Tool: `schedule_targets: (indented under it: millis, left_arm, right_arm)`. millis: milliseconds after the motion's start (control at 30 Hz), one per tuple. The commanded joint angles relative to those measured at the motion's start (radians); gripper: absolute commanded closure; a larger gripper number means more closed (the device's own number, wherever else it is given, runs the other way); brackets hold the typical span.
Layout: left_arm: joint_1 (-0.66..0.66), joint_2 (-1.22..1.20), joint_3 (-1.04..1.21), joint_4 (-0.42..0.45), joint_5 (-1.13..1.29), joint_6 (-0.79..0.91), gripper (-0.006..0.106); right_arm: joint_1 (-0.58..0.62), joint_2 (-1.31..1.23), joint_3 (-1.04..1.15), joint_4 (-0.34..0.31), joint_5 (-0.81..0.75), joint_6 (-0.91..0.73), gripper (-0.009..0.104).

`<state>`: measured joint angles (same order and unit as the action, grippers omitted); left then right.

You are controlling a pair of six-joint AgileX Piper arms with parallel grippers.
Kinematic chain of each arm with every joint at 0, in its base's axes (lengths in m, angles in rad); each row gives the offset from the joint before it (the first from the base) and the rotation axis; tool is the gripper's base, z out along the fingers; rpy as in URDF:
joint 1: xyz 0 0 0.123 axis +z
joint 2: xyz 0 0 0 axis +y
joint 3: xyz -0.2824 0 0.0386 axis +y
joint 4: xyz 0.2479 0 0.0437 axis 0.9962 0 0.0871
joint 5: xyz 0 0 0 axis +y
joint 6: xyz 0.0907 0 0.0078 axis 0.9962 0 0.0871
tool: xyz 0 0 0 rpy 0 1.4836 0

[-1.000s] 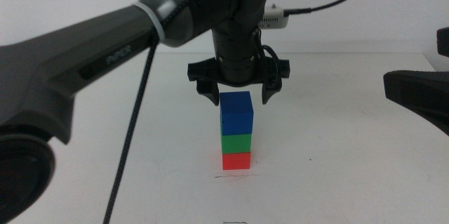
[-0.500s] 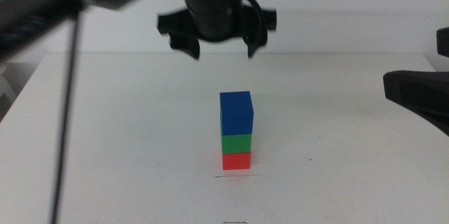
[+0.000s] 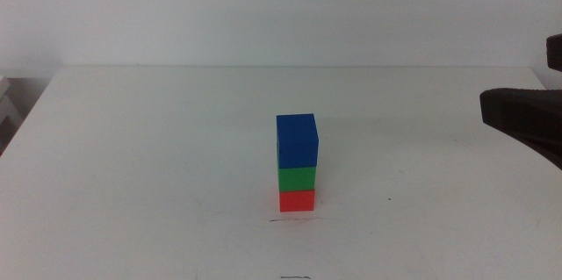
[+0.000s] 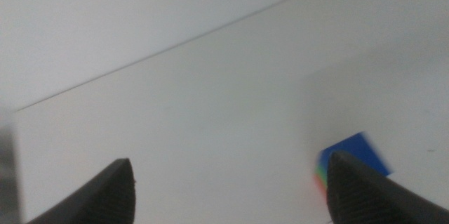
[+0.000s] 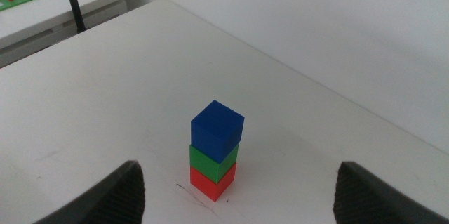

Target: Stack red cubes first, then green, then blue cubes in a specific spot.

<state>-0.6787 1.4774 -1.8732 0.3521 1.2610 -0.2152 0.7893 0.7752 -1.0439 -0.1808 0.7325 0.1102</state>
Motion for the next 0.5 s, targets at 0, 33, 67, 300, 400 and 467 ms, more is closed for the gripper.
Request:
schedule_targets:
  millis: [0, 33, 67, 300, 400, 467]
  left_arm:
    - [0.042, -0.114, 0.036, 0.048, 0.051, 0.004, 0.007]
    - [0.071, -0.154, 0.072, 0.043, 0.044, 0.011, 0.007]
    - [0.098, -0.188, 0.104, 0.035, 0.027, 0.022, 0.007]
    - [0.403, -0.473, 0.421, -0.053, -0.335, 0.120, 0.007]
    - [0.498, -0.551, 0.539, -0.073, -0.486, 0.121, 0.007]
    - [0.560, -0.599, 0.598, -0.101, -0.544, 0.121, 0.007]
  right_arm:
    - [-0.007, -0.003, -0.027, -0.024, -0.069, -0.012, 0.011]
    - [-0.007, -0.003, -0.027, -0.024, -0.069, -0.012, 0.011]
    - [-0.007, -0.003, -0.027, -0.024, -0.069, -0.012, 0.011]
    - [-0.007, -0.003, -0.027, -0.024, -0.069, -0.012, 0.011]
    - [-0.007, -0.003, -0.027, -0.024, -0.069, -0.012, 0.011]
    - [-0.007, -0.003, -0.027, -0.024, -0.069, -0.012, 0.011]
